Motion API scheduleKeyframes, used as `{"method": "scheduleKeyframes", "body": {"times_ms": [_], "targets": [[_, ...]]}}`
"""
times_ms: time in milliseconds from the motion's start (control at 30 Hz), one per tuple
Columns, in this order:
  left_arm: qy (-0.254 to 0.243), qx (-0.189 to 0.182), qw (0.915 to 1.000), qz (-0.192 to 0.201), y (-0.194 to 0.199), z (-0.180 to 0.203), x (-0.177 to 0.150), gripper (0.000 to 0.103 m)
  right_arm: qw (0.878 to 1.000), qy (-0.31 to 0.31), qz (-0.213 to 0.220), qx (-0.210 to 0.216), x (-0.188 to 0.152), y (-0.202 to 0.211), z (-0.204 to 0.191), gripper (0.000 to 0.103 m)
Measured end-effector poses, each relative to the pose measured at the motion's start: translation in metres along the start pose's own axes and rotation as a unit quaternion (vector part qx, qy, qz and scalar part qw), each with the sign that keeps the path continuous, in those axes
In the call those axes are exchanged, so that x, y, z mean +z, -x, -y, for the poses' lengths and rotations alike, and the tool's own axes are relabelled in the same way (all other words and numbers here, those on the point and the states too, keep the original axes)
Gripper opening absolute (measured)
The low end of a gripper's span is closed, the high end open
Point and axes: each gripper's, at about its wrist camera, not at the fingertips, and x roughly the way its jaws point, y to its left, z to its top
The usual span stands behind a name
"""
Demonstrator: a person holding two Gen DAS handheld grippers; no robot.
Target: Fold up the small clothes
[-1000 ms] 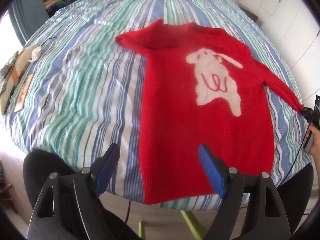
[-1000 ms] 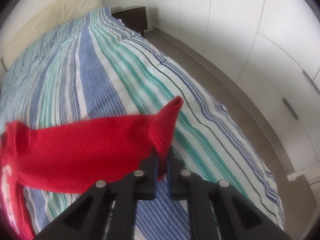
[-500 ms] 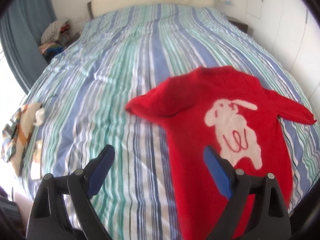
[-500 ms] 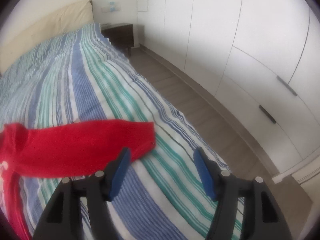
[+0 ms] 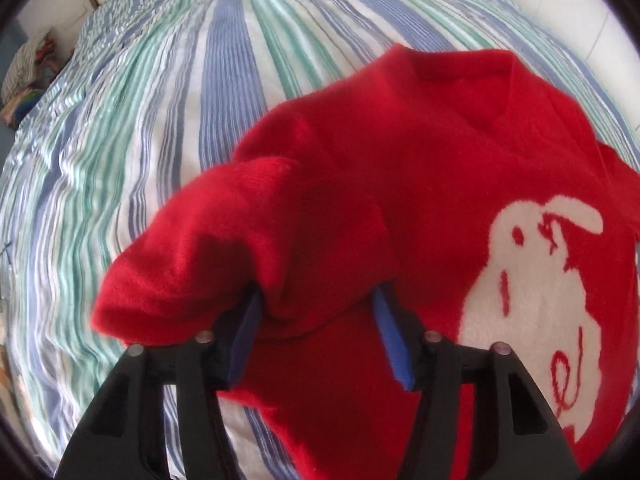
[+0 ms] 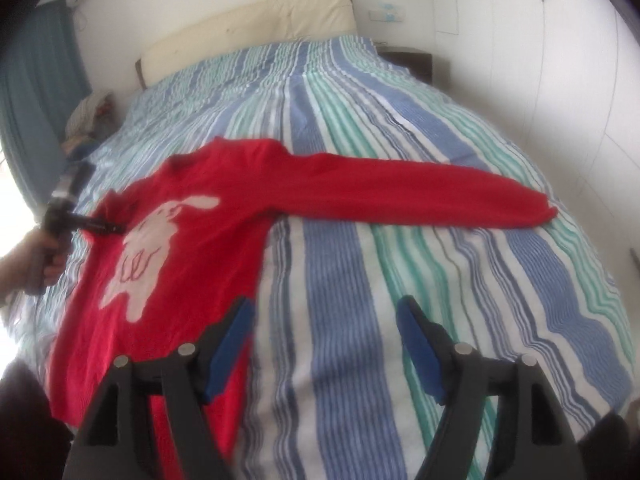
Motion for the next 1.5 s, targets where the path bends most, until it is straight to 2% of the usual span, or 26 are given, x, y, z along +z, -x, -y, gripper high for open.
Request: {"method": "scheduleKeyframes", "body": {"times_ms": [67, 133, 167, 200, 267, 300, 367, 433, 500, 567, 600, 667, 700, 767, 867, 967, 1033, 1067, 1100, 1167, 1200, 1300, 1400, 1500], "targets": [[0.024, -0.016, 0.9995, 0.009, 0.008, -0.012, -0.001, 0.011, 1.000, 0.030, 0.003, 0.000, -0.010, -0.001, -0.016, 0.073], [0.081, -0.060, 0.9939, 0.044, 0.033, -0.039, -0.005, 0.011, 0.999, 0.050, 0.005, -0.004, -0.016, 0.000, -0.025, 0.073], [0.119, -0.078, 0.9877, 0.066, 0.050, -0.058, -0.009, 0.011, 0.998, 0.055, 0.006, -0.006, -0.018, 0.001, -0.027, 0.073], [0.158, -0.091, 0.9796, 0.086, 0.066, -0.079, -0.016, 0.011, 0.998, 0.059, 0.006, -0.006, -0.020, 0.002, -0.028, 0.073], [0.235, -0.085, 0.9612, 0.117, 0.094, -0.129, -0.035, 0.011, 0.998, 0.064, 0.009, -0.007, -0.021, 0.004, -0.027, 0.073], [0.273, -0.072, 0.9509, 0.127, 0.104, -0.154, -0.047, 0.011, 0.998, 0.065, 0.007, -0.006, -0.023, 0.004, -0.028, 0.073], [0.335, -0.009, 0.9333, 0.128, 0.113, -0.204, -0.072, 0.010, 0.998, 0.066, 0.001, 0.001, -0.026, 0.002, -0.027, 0.073], [0.369, 0.062, 0.9213, 0.105, 0.105, -0.242, -0.093, 0.009, 0.998, 0.067, -0.007, 0.004, -0.029, -0.003, -0.029, 0.073], [0.383, 0.116, 0.9132, 0.077, 0.092, -0.260, -0.111, 0.007, 0.997, 0.068, -0.018, 0.007, -0.031, -0.009, -0.032, 0.073], [0.394, 0.152, 0.9045, 0.061, 0.081, -0.267, -0.124, 0.005, 0.997, 0.067, -0.027, 0.011, -0.033, -0.015, -0.035, 0.073], [0.405, 0.165, 0.8976, 0.055, 0.078, -0.270, -0.134, 0.005, 0.997, 0.070, -0.032, 0.010, -0.034, -0.018, -0.036, 0.073], [0.435, 0.166, 0.8841, 0.044, 0.071, -0.281, -0.151, 0.005, 0.996, 0.078, -0.041, 0.006, -0.037, -0.023, -0.040, 0.073], [0.442, 0.166, 0.8808, 0.035, 0.065, -0.285, -0.158, 0.005, 0.995, 0.083, -0.046, 0.004, -0.040, -0.025, -0.041, 0.073], [0.438, 0.164, 0.8834, 0.020, 0.053, -0.285, -0.166, 0.005, 0.994, 0.090, -0.062, 0.000, -0.045, -0.032, -0.044, 0.073], [0.412, 0.173, 0.8947, 0.018, 0.049, -0.274, -0.169, 0.005, 0.993, 0.095, -0.072, 0.003, -0.049, -0.036, -0.045, 0.073], [0.389, 0.178, 0.9038, 0.011, 0.057, -0.261, -0.168, 0.013, 0.994, 0.075, -0.081, 0.009, -0.047, -0.038, -0.037, 0.073], [0.370, 0.185, 0.9103, 0.018, 0.070, -0.248, -0.170, 0.035, 0.995, 0.053, -0.080, 0.009, -0.041, -0.035, -0.028, 0.073], [0.361, 0.189, 0.9131, 0.025, 0.078, -0.240, -0.171, 0.064, 0.996, 0.042, -0.079, 0.009, -0.037, -0.033, -0.021, 0.073], [0.353, 0.192, 0.9150, 0.038, 0.087, -0.232, -0.172, 0.082, 0.997, 0.026, -0.077, 0.010, -0.032, -0.032, -0.013, 0.073], [0.331, 0.192, 0.9221, 0.060, 0.103, -0.213, -0.175, 0.085, 0.997, -0.020, -0.068, 0.014, -0.020, -0.027, 0.012, 0.075], [0.318, 0.181, 0.9285, 0.064, 0.108, -0.202, -0.177, 0.085, 0.997, -0.049, -0.062, 0.014, -0.013, -0.026, 0.028, 0.080], [0.291, 0.130, 0.9451, 0.073, 0.119, -0.167, -0.177, 0.085, 0.988, -0.146, -0.043, 0.013, 0.008, -0.027, 0.086, 0.081], [0.272, 0.072, 0.9557, 0.087, 0.130, -0.128, -0.176, 0.085, 0.970, -0.241, -0.007, 0.011, 0.031, -0.032, 0.155, 0.081], [0.259, 0.026, 0.9605, 0.097, 0.133, -0.092, -0.176, 0.089, 0.943, -0.332, 0.004, 0.003, 0.045, -0.048, 0.221, 0.081]]}}
